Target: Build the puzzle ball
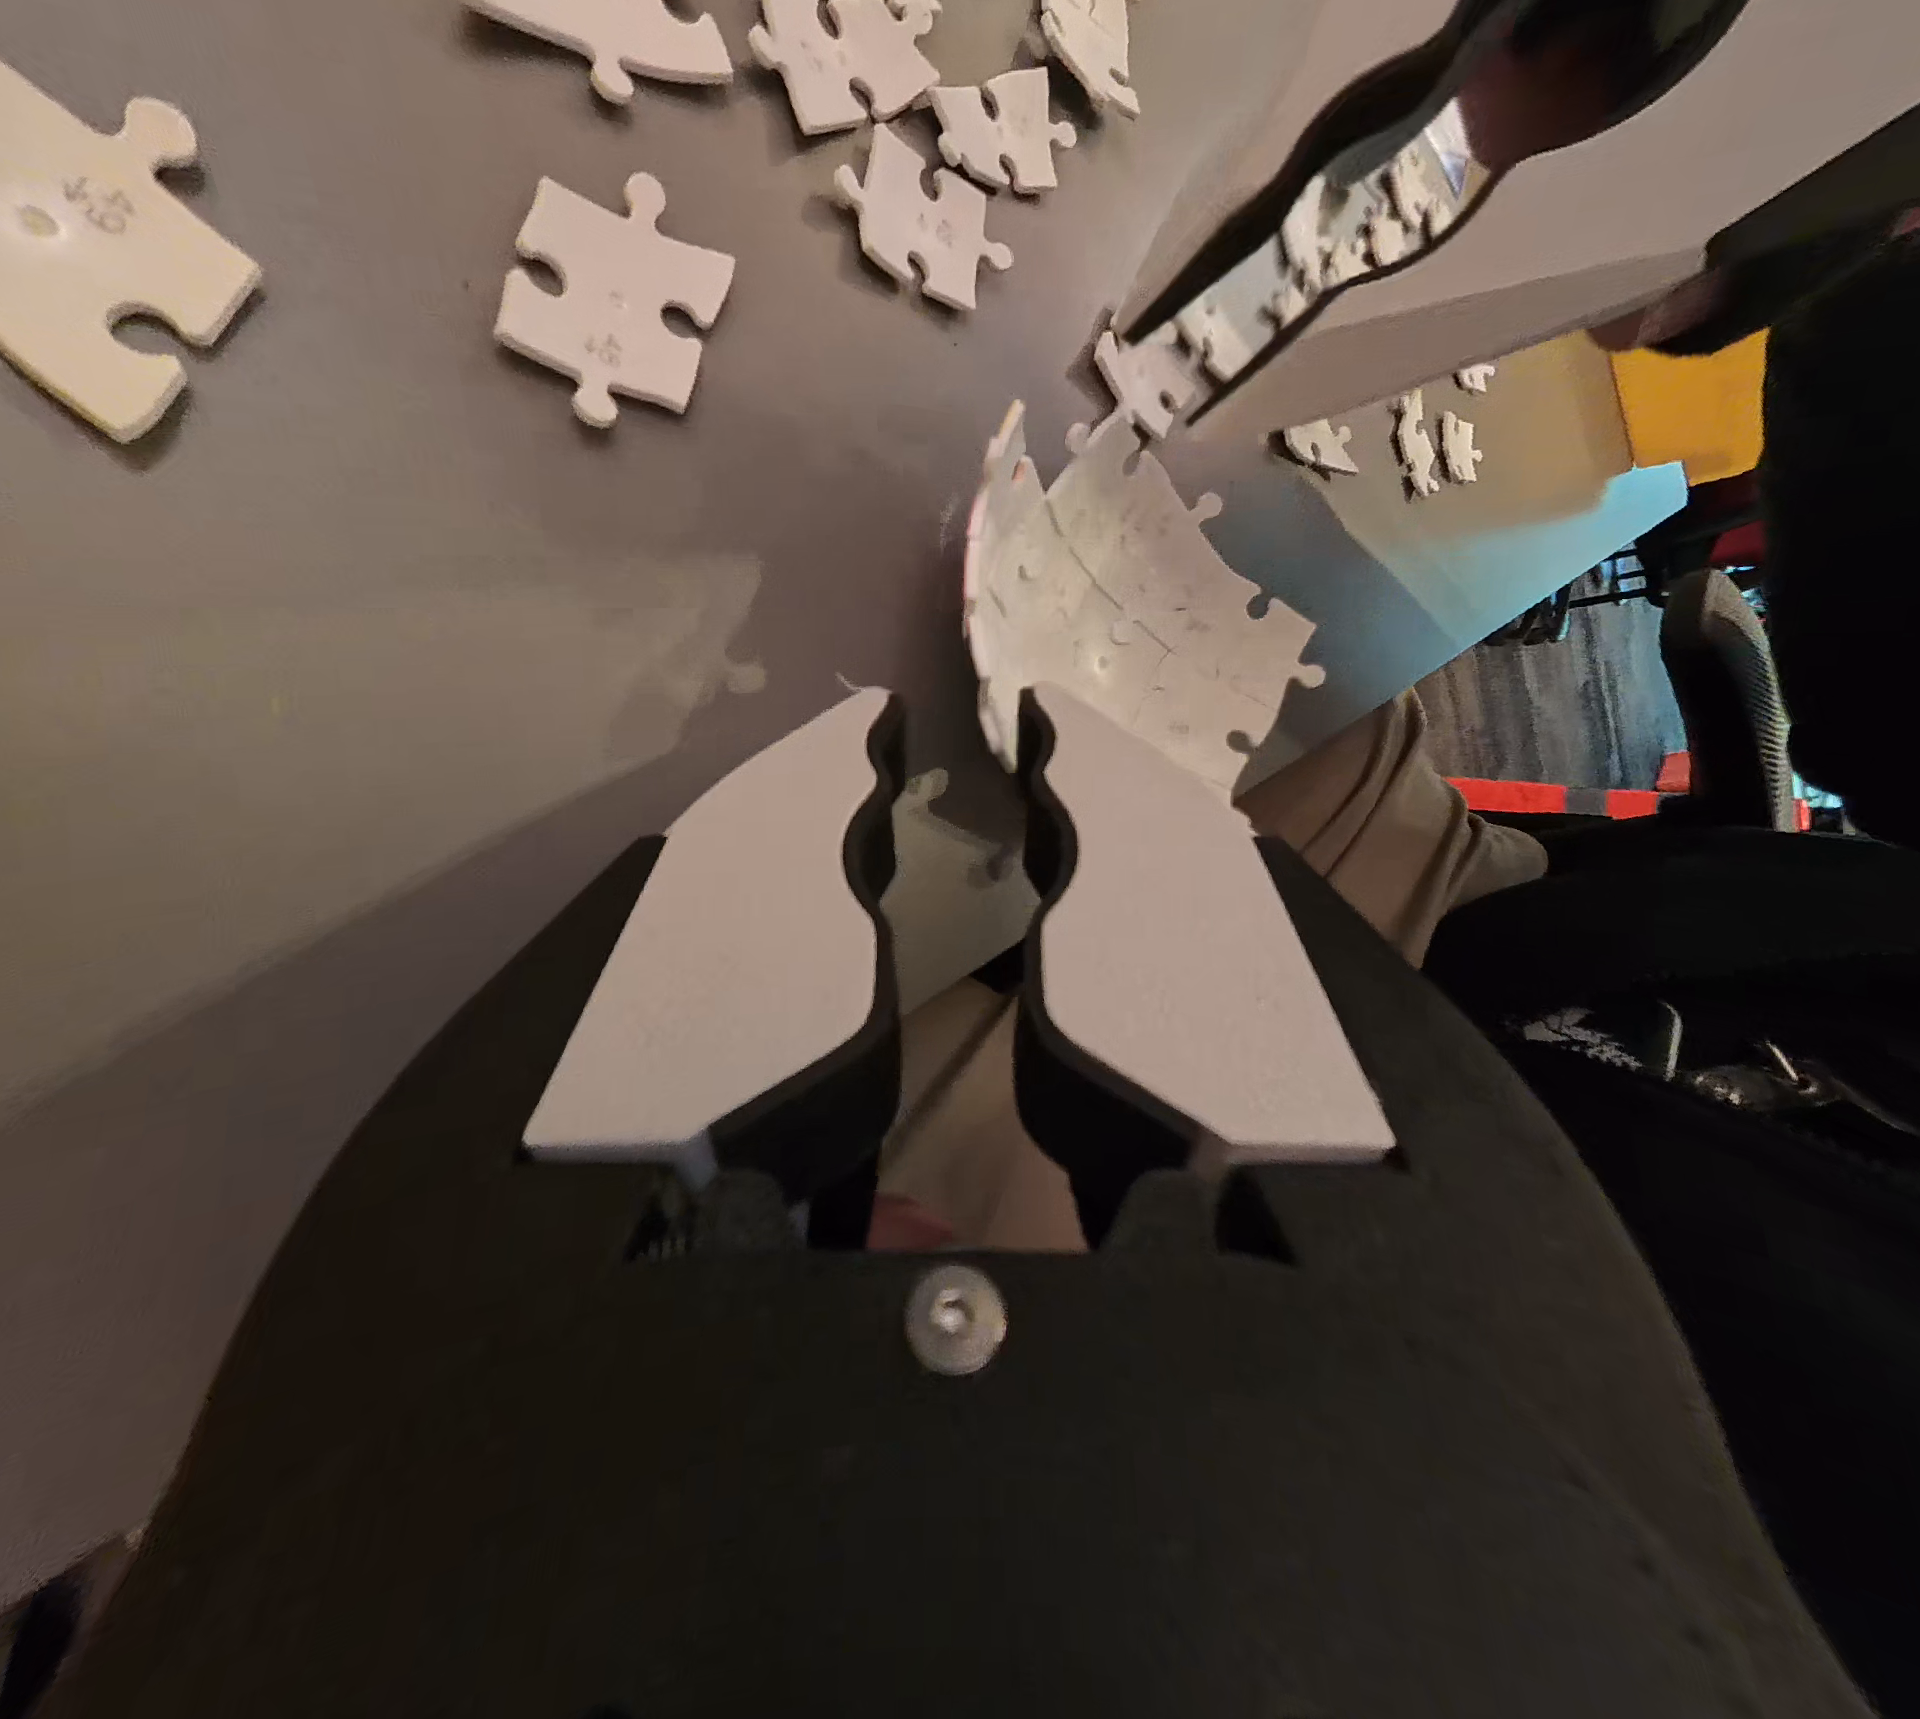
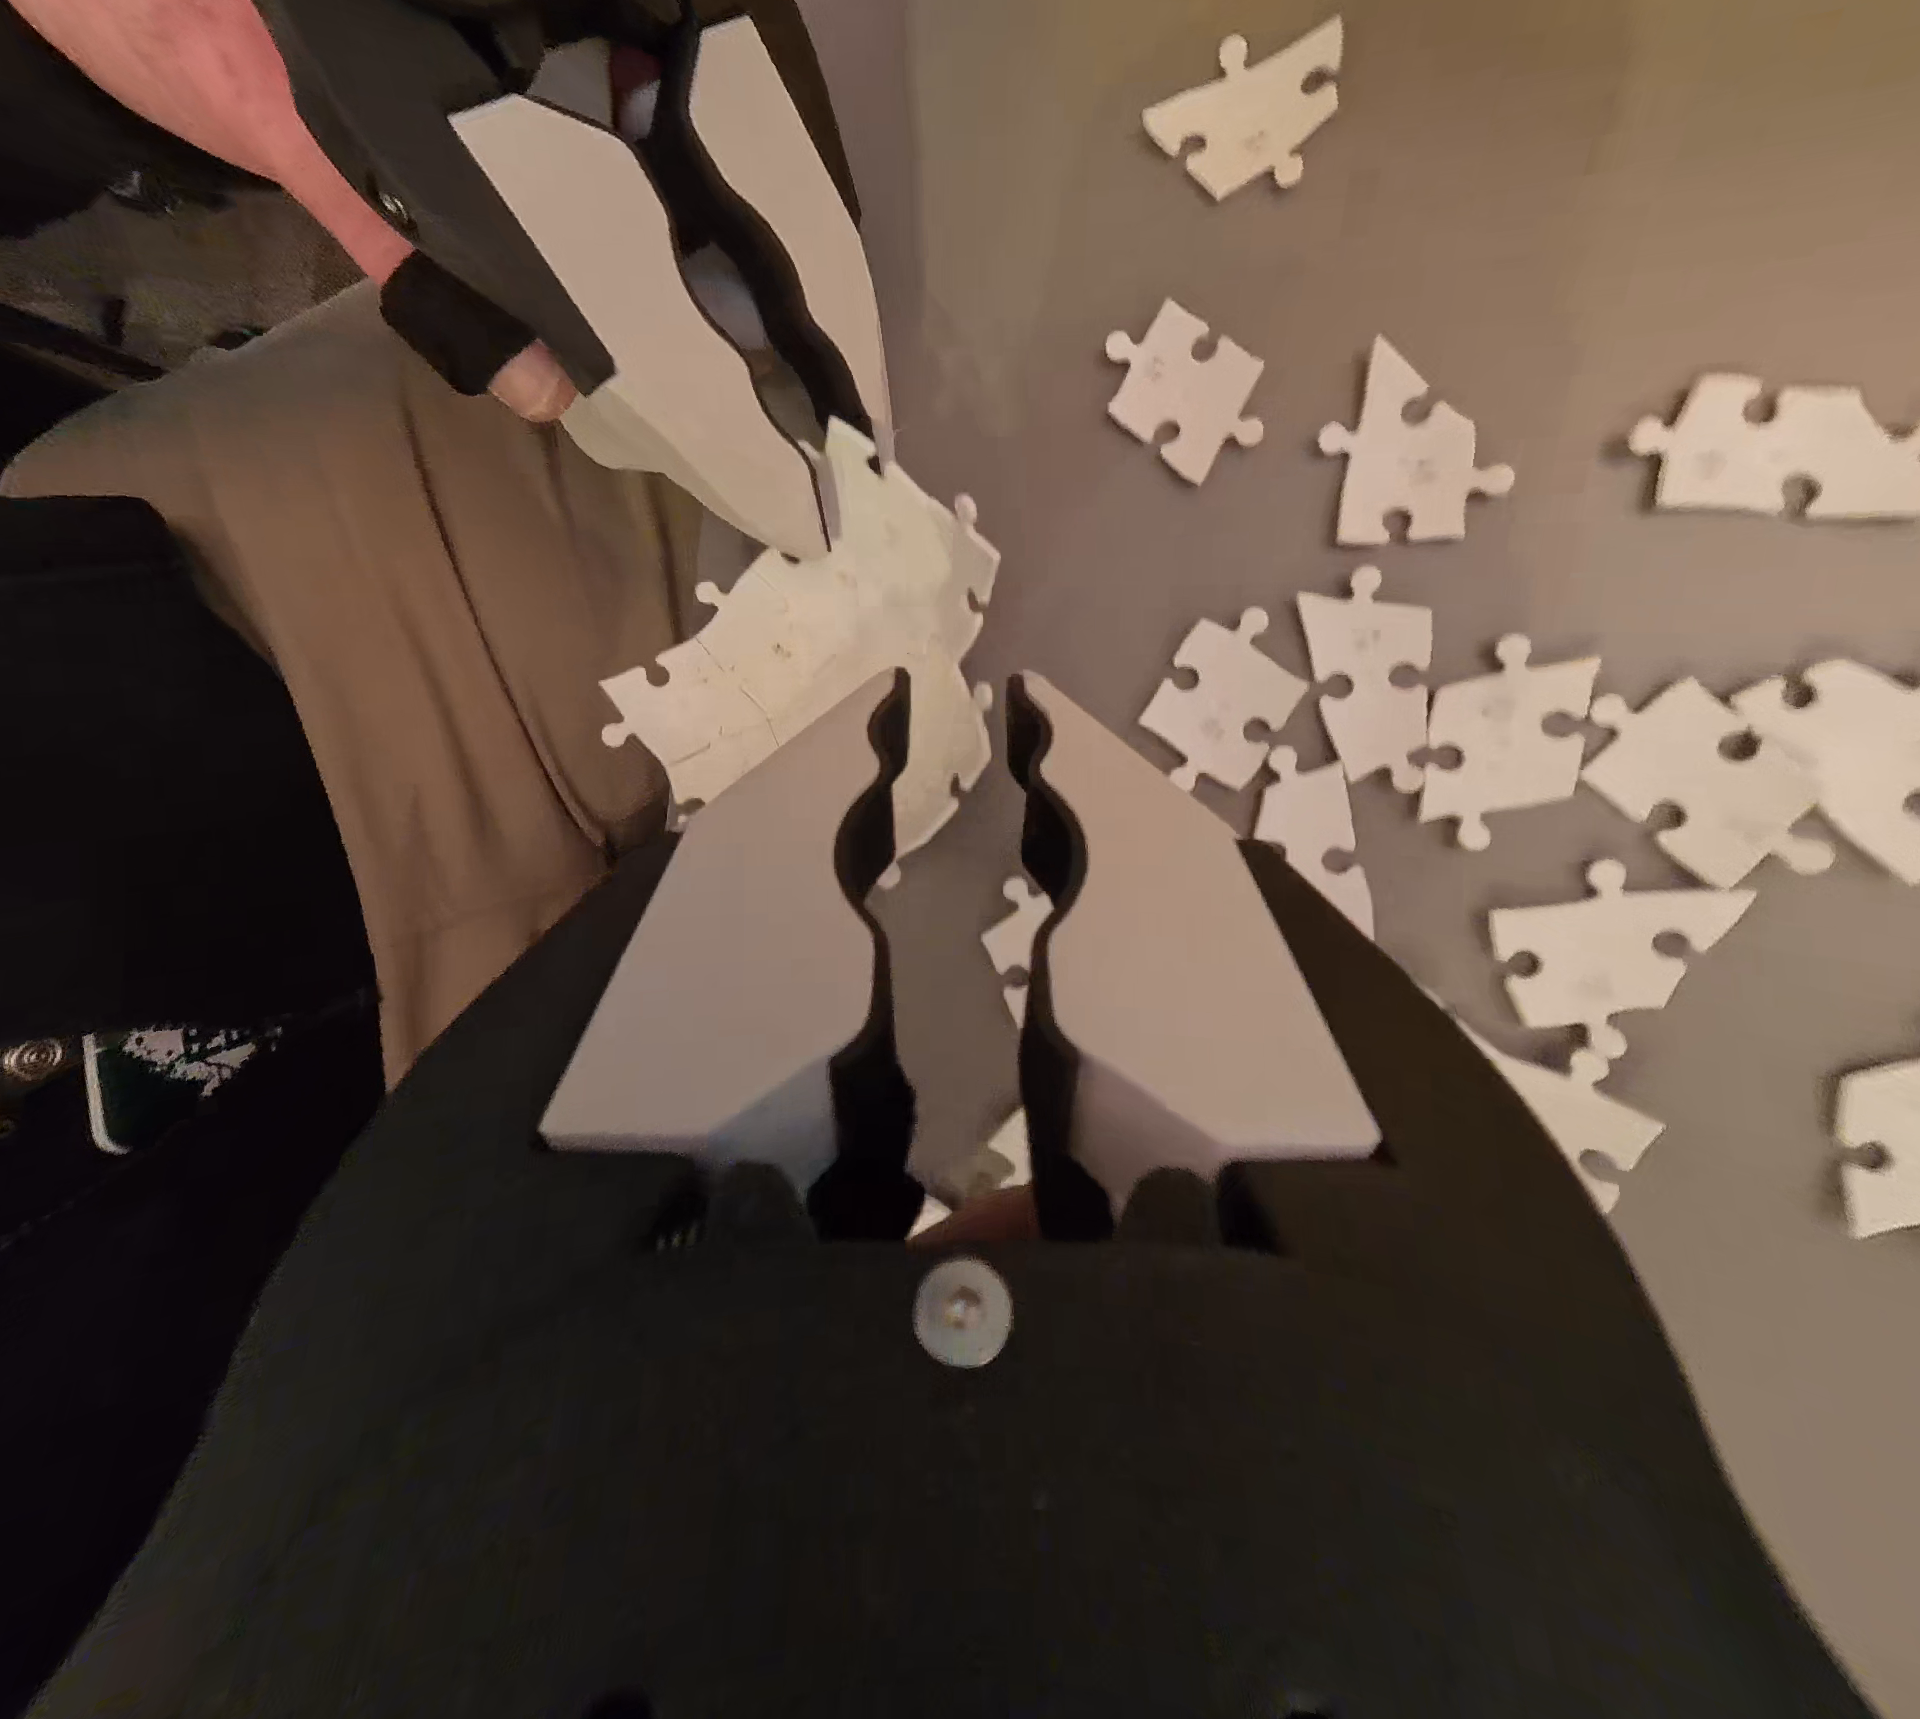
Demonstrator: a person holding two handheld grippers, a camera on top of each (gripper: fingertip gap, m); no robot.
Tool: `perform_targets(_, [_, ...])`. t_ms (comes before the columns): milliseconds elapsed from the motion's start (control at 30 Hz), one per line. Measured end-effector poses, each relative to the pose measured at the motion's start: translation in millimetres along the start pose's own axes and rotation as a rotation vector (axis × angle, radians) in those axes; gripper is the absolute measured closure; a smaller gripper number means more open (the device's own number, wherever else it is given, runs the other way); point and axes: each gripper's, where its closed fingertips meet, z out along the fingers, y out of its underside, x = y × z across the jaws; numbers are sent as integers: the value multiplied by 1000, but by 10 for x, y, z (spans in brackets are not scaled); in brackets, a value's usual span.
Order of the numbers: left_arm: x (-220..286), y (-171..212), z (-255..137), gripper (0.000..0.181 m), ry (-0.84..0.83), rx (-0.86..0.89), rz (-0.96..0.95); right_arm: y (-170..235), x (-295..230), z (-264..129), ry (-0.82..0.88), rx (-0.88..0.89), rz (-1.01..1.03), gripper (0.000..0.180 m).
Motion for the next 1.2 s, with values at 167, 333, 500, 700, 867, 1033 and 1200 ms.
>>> perform_targets(167, [26,-11,45,161,-12,-1,36,132,-14,155,-104,5,66,160])
perform_targets(333, [59,0,85,167,-10,-3,59,120,-56,337,-193,-7,91,165])
perform_targets(500, [67,-15,93,173,-3,9,75,101,-91,391,-260,10,115,170])
perform_targets(700, [78,-15,90,176,5,19,86,100,-117,399,-310,24,139,171])
perform_targets(867, [88,-21,76,177,16,29,96,85,-142,380,-346,43,148,161])
perform_targets(1033, [99,-36,82,177,29,41,104,77,-163,362,-358,38,119,167])
perform_targets(1200, [94,-40,82,177,28,43,104,92,-197,419,-376,25,113,175])
